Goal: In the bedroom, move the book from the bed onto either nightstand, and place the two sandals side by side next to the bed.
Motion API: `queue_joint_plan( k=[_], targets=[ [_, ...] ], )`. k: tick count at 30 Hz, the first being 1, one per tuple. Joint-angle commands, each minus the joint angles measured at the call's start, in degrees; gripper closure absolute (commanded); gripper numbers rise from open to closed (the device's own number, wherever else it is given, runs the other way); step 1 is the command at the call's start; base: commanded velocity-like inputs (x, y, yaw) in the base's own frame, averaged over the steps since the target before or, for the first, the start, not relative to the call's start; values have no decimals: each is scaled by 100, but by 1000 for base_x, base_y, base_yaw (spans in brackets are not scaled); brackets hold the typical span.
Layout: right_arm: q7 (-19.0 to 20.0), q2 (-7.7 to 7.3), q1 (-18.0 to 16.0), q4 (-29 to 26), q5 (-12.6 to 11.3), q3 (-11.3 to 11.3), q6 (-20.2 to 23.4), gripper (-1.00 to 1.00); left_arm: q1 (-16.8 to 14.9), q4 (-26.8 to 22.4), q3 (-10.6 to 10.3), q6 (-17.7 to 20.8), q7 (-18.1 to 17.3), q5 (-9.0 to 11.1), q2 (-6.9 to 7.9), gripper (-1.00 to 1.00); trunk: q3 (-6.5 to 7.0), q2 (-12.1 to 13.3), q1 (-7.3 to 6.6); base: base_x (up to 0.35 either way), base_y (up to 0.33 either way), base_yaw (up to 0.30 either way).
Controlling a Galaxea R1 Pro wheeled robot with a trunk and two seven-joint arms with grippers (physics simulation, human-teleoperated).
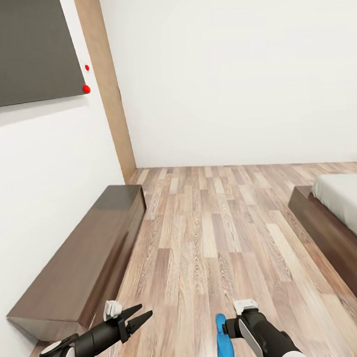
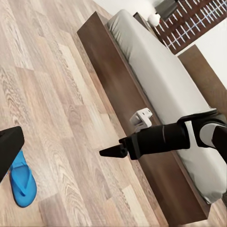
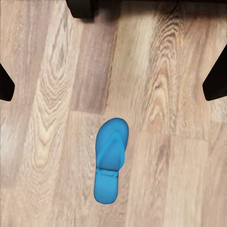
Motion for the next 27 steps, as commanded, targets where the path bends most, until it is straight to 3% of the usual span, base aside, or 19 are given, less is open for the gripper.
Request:
queue_joint_plan(
  k=[1, 9, 17, 27],
  targets=[
    [-27, -1, -2, -13, -3, 21, 32, -100, -3, 1, 3, 54, -1, 33, 0, -100, -5, -2, 2, 227, 96, 0],
    [-27, -2, -2, -25, -3, 21, 31, -100, -3, 1, 0, 51, 31, 30, -5, -100, -5, -2, 2, 68, 44, 0],
    [-27, -3, -2, -28, -3, 21, 33, -100, -3, 2, -2, 46, 47, 31, -10, -100, -5, -2, 2, 2, 235, 0],
    [-27, -10, -2, -28, -3, 21, 31, -100, -3, 2, -1, 46, 48, 30, -11, -100, -5, -2, 2, 0, 25, 0]
  ],
)
